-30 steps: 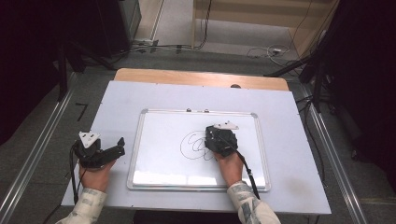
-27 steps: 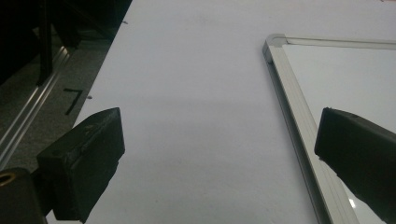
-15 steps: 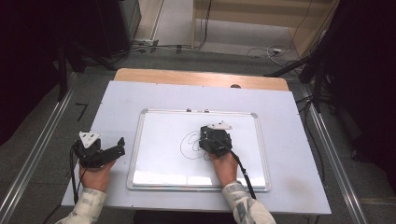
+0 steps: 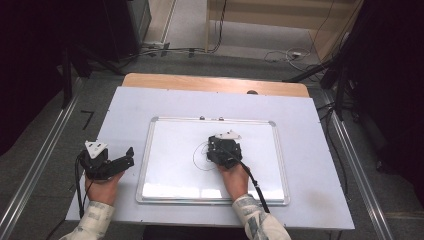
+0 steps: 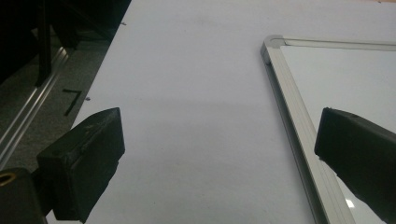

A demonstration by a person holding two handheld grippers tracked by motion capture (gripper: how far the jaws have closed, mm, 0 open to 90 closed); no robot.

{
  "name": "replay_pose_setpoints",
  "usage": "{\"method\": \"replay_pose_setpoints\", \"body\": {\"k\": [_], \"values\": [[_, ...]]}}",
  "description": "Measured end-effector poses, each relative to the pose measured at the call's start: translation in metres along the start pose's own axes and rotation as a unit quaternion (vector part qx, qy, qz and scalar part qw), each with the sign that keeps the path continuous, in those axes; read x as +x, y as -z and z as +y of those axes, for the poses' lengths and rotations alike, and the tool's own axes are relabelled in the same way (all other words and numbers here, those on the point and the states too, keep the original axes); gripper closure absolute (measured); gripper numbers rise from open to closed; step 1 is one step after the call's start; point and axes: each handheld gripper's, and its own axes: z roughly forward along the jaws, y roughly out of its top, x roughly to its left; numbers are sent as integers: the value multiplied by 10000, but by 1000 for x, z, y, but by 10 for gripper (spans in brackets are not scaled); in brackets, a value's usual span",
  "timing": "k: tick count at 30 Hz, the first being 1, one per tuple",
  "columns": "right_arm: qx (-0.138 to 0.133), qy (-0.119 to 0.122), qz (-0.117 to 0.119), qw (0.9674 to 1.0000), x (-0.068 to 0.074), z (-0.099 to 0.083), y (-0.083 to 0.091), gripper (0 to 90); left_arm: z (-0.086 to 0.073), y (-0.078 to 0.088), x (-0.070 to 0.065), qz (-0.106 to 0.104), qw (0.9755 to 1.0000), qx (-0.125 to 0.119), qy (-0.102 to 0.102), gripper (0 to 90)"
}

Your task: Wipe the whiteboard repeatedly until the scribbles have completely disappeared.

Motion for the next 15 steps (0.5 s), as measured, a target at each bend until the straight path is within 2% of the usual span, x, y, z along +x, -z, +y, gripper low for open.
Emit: {"method": "replay_pose_setpoints", "body": {"k": [15], "values": [[11,100,71,9999,12,3,-2,391,0,0,0,-14,10000,22,-7,20]]}}
